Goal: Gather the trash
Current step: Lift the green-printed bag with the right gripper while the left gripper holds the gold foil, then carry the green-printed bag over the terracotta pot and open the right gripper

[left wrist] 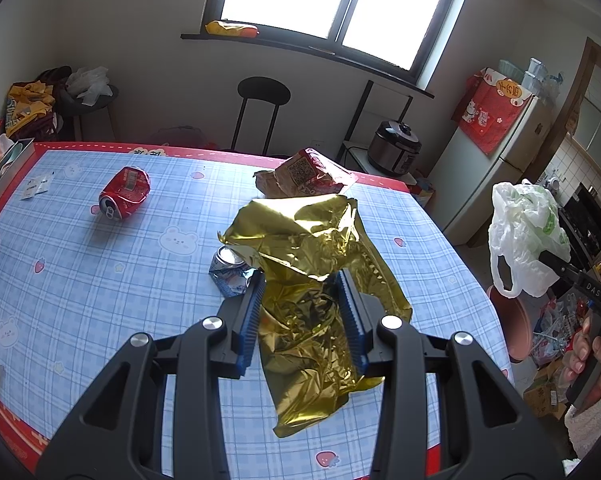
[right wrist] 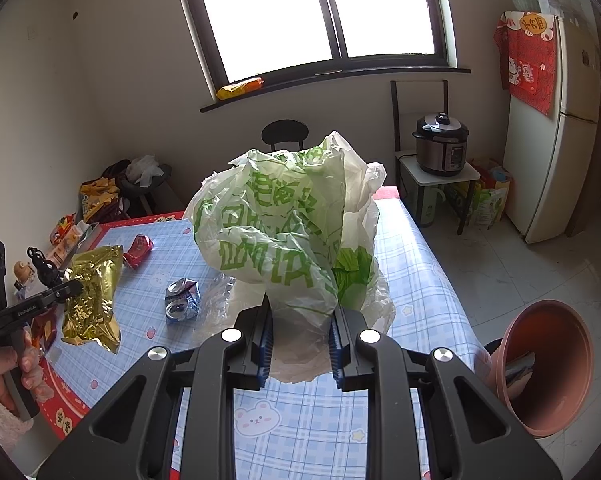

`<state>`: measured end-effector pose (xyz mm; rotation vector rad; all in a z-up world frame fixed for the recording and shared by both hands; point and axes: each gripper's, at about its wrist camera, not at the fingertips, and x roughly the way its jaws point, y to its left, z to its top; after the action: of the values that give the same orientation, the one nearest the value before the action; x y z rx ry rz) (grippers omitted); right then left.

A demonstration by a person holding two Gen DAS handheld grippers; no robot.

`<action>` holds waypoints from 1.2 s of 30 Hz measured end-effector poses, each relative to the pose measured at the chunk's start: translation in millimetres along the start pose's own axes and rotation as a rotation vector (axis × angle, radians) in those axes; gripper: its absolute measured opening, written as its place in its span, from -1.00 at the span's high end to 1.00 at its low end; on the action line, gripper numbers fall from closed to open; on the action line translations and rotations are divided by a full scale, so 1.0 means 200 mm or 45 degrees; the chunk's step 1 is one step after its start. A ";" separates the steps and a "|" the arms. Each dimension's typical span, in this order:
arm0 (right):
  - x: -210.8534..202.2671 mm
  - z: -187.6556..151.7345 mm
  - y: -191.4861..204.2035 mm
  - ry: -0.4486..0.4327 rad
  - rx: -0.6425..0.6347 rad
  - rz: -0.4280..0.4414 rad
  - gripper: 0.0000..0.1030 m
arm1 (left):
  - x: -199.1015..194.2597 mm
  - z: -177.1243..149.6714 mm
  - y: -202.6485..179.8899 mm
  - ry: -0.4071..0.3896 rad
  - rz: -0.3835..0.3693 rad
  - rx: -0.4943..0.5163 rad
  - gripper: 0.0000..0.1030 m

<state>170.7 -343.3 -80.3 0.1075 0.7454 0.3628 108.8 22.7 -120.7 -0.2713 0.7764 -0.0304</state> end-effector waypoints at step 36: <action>-0.20 -0.44 -1.47 0.235 0.365 -0.588 0.55 | 0.21 -0.09 -0.72 0.039 -0.110 0.146 0.24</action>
<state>167.2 -635.2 -183.7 0.1683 0.9750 -0.1788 136.8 -126.0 -125.1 -0.1955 0.7903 -0.1603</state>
